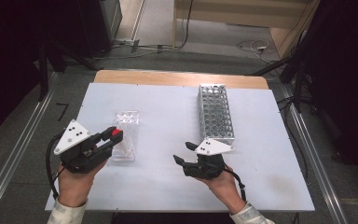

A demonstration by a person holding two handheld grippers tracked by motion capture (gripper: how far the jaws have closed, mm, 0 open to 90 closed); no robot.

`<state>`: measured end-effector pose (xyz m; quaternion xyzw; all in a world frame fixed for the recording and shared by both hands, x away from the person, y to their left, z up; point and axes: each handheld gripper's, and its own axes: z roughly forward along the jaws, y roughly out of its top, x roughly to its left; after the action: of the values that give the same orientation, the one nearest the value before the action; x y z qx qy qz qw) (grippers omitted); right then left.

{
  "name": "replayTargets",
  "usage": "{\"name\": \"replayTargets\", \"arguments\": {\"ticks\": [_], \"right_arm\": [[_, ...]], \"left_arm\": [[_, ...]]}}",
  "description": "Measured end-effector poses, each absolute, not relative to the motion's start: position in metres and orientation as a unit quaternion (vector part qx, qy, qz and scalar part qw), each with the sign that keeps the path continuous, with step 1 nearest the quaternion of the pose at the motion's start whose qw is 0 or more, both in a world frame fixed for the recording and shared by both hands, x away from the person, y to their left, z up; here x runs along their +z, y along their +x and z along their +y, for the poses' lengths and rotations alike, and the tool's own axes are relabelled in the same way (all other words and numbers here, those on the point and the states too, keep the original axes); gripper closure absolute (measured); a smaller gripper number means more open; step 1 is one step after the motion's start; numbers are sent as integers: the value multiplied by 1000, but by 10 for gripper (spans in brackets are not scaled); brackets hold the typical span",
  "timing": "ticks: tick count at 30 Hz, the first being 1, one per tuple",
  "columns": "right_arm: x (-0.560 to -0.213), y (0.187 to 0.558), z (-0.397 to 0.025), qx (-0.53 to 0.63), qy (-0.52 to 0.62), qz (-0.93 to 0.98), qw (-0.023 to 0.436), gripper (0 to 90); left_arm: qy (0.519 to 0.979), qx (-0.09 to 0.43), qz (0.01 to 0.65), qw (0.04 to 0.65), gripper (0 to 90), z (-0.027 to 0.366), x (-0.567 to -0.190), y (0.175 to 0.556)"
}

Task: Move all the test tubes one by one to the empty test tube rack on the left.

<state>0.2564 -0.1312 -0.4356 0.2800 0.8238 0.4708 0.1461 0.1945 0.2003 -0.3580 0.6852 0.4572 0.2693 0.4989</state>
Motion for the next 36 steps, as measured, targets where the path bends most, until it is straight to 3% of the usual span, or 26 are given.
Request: {"name": "replayTargets", "arguments": {"ticks": [13, 36], "right_arm": [[-437, 259, -135, 466, 290, 822, 150, 368], [-437, 261, -138, 467, 295, 819, 154, 348]], "left_arm": [[657, 317, 491, 477, 702, 219, -363, 201], [657, 325, 525, 432, 699, 208, -408, 221]]}}
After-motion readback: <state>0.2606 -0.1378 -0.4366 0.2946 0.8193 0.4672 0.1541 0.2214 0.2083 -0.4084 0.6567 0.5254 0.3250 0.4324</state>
